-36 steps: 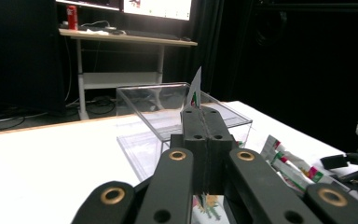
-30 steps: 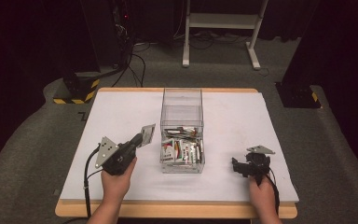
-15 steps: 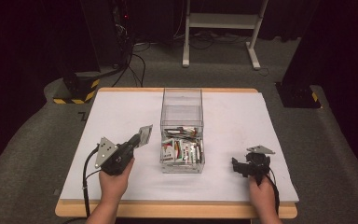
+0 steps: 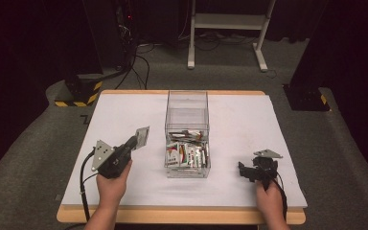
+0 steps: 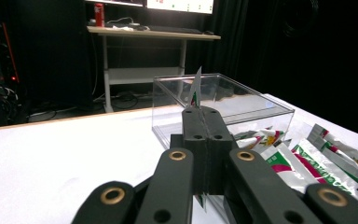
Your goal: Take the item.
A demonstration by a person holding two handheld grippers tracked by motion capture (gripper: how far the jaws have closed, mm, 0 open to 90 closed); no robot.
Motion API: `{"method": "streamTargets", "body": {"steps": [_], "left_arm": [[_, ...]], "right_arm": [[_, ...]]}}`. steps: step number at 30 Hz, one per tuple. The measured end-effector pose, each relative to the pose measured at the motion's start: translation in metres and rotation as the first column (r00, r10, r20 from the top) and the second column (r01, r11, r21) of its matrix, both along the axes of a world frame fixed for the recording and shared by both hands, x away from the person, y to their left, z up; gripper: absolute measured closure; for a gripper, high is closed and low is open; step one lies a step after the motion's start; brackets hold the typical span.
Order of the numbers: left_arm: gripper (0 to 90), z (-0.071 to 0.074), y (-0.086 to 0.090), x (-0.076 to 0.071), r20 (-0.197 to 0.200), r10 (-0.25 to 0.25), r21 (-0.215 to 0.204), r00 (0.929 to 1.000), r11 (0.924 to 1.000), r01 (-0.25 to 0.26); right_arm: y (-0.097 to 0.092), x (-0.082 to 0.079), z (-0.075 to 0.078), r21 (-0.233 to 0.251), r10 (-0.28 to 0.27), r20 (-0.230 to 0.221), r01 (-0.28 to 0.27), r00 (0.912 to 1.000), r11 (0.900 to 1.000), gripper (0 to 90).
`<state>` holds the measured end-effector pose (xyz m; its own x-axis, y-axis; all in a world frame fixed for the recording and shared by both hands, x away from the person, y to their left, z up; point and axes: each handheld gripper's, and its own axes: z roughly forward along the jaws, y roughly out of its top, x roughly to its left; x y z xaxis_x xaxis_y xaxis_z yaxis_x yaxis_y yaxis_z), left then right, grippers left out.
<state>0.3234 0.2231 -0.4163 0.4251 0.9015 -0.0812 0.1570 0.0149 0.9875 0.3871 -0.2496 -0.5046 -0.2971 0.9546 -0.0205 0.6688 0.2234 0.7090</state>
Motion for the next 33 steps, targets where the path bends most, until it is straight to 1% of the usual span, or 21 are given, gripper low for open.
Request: {"method": "streamTargets", "body": {"steps": [6, 19, 33], "left_arm": [[90.0, -0.001, 0.007, 0.001, 0.002, 0.018, -0.004, 0.9998, 0.9998, -0.018], [90.0, -0.003, 0.024, 0.003, 0.004, 0.065, 0.001, 0.9979, 0.9979, -0.065], [90.0, -0.009, 0.037, 0.009, -0.015, 0.100, 0.007, 0.9948, 0.9949, -0.100]], "right_arm": [[0.000, 0.000, 0.000, 0.000, 0.000, 0.000, 0.000, 1.0000, 1.0000, 11.3], [0.000, 0.000, 0.000, 0.000, 0.001, 0.001, -0.001, 1.0000, 1.0000, 11.3], [0.000, 0.000, 0.000, 0.001, 0.001, 0.000, -0.001, 1.0000, 1.0000, 11.3]]}}
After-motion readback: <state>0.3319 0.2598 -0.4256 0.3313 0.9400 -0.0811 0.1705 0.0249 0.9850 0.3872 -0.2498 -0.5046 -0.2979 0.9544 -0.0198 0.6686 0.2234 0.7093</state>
